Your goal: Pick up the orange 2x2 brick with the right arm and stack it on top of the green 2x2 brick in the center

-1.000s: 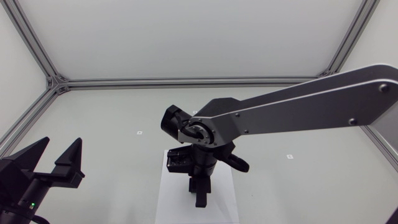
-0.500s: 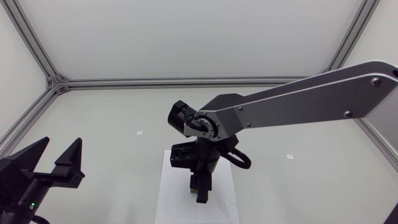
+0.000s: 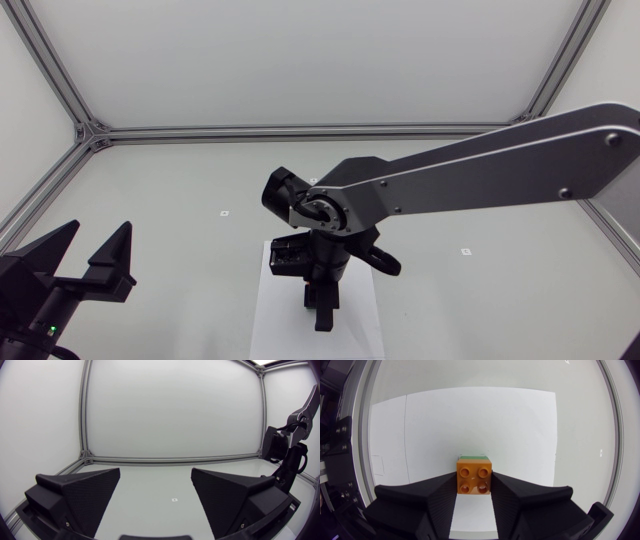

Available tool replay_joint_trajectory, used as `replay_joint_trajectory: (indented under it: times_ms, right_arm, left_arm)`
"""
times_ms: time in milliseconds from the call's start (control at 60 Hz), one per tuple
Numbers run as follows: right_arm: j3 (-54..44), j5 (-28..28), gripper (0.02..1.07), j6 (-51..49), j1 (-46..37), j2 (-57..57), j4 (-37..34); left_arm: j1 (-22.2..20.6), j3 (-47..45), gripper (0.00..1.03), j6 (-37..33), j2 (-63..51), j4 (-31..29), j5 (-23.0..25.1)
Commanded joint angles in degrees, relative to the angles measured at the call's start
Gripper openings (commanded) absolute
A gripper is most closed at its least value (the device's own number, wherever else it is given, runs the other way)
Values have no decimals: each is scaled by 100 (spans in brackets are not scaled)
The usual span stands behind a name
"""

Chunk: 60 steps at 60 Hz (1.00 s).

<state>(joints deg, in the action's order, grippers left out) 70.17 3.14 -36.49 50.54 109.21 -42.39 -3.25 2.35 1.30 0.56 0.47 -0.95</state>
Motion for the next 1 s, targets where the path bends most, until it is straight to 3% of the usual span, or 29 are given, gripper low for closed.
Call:
replay_joint_trajectory:
  times_ms: [0, 367, 800, 900, 983]
  right_arm:
    - [-311, -111, 28, -130, 17, 575, -24]
    - [-267, 293, 28, -420, -62, 558, -147]
    - [-267, 310, 29, -420, -106, 435, -120]
    - [-267, 293, 42, -376, -97, 382, -94]
    - [-250, 284, 43, -341, -89, 347, -94]
  left_arm:
    - [-45, -235, 99, -33, 15, -65, 16]
    - [-45, -235, 99, -33, 15, -65, 16]
    - [-45, -235, 99, -33, 15, -65, 16]
    - [-45, -235, 99, -33, 15, -65, 16]
    - [-45, -235, 99, -33, 15, -65, 16]
